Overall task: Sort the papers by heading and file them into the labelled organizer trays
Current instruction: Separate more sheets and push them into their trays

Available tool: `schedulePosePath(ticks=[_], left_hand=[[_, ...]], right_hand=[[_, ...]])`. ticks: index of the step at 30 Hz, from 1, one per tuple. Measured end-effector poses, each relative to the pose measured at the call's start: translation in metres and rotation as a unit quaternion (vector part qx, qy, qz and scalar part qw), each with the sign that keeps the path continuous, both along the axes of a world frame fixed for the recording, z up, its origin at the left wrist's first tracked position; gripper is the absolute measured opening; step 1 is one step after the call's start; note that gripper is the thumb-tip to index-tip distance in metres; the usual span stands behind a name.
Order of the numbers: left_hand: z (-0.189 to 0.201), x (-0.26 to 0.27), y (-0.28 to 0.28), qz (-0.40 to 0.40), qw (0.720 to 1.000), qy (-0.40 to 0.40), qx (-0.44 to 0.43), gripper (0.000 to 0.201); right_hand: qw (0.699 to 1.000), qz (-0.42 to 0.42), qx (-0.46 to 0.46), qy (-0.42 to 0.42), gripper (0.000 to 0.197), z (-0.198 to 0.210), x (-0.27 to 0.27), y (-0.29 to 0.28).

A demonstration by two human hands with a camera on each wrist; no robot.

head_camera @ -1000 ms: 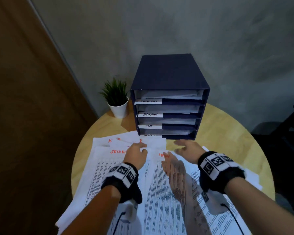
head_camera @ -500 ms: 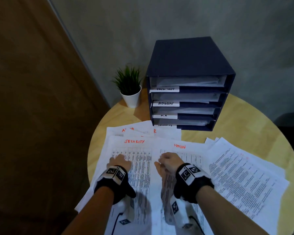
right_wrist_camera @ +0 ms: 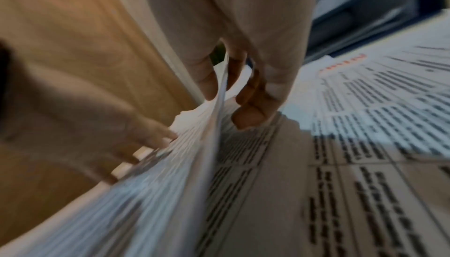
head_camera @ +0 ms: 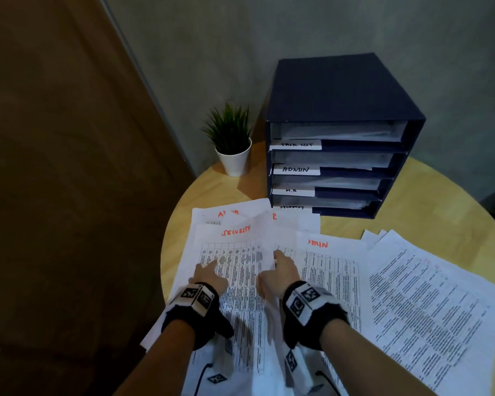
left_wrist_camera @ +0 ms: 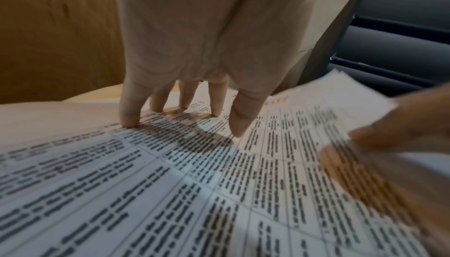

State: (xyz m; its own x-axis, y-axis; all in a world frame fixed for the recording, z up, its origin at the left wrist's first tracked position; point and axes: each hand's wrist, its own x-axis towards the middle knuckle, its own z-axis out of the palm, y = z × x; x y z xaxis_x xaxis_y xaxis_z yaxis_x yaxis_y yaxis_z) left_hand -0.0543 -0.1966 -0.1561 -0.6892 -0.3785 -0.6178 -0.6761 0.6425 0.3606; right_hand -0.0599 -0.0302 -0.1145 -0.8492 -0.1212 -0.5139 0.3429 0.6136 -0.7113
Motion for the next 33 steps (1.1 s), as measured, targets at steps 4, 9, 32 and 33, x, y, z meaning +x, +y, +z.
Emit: schedulePosePath(ticks=[4,9,32,33], left_hand=[[0.007,0.003,-0.004,0.017,0.999,0.019,0.019,0.069],[0.032,-0.008,-0.016,0.094,0.991,0.094,0.015,0.065],[0.144,-0.037,0.001,0.217,0.82,0.417,0.328,0.014],[0.148,-0.035,0.006,0.208,0.822,0.417,0.326,0.014]], right_hand=[[0.998,-0.001,0.024,0.062,0.031,0.008,0.011,-0.015],[0.999,-0.037,0.001,0.011,0.041,0.013,0.003,0.006],[0.977,-0.085,-0.198,-0.006,0.004,0.03,-0.003,0.094],[0.975,-0.089,-0.203,-0.001,0.009,0.031,-0.003,0.098]])
